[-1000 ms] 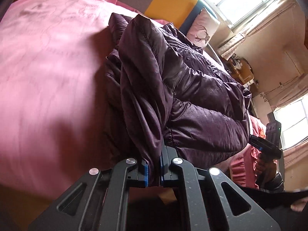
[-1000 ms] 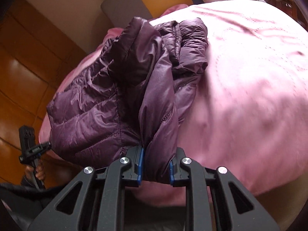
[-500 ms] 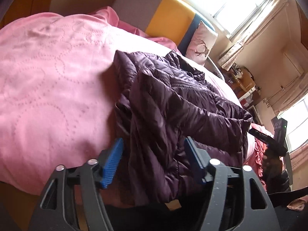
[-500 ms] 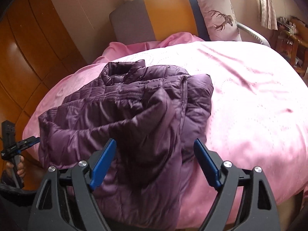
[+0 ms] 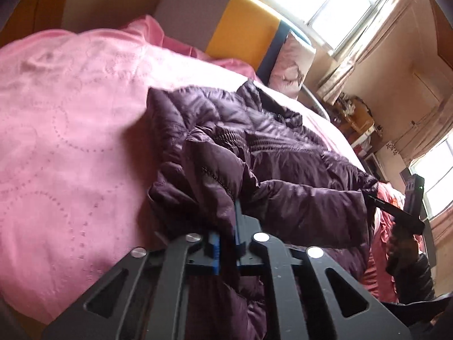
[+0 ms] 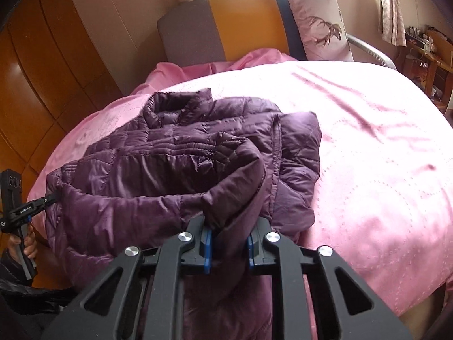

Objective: Fold large clothes

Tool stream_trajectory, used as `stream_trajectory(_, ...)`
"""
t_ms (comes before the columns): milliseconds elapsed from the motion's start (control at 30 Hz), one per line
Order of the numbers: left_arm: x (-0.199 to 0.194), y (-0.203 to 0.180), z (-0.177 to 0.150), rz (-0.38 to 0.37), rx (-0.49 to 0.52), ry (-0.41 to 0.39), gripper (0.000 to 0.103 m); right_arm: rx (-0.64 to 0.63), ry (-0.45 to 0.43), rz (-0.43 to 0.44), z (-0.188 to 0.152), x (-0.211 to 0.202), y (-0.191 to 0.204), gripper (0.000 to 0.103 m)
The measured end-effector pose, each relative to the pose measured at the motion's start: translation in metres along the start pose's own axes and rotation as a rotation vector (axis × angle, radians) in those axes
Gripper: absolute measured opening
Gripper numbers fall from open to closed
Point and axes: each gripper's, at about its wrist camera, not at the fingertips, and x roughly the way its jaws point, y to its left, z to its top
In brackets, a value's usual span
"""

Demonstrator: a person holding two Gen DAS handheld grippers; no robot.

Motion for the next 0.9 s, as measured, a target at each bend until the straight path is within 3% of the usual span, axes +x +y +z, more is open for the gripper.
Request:
stream_trajectory(200, -0.037, -0.007, -0.006, 0.012, 0.027, -0.087, 0.003, -0.006, -0.07, 0.036, 0.016, -0.029, 0.01, 0.012)
stream_trajectory(400, -0.051, -0.012, 0.021, 0.003, 0.025, -0.164, 0.003, -0.014, -0.151, 0.03, 0.063, -0.03, 0.019, 0.011)
stream_trajectory(667, -0.023, -0.001, 0.088, 0.022, -0.007, -0.221, 0.003, 0.037, -0.179, -0.033, 0.124, 0.019, 0.02, 0.011)
stream_trajectory(900, 0.035, 0.007, 0.134, 0.11, -0.015, -0.165, 0.002, 0.032, -0.138, -0.161, 0.153, 0.087, 0.02, 0.011)
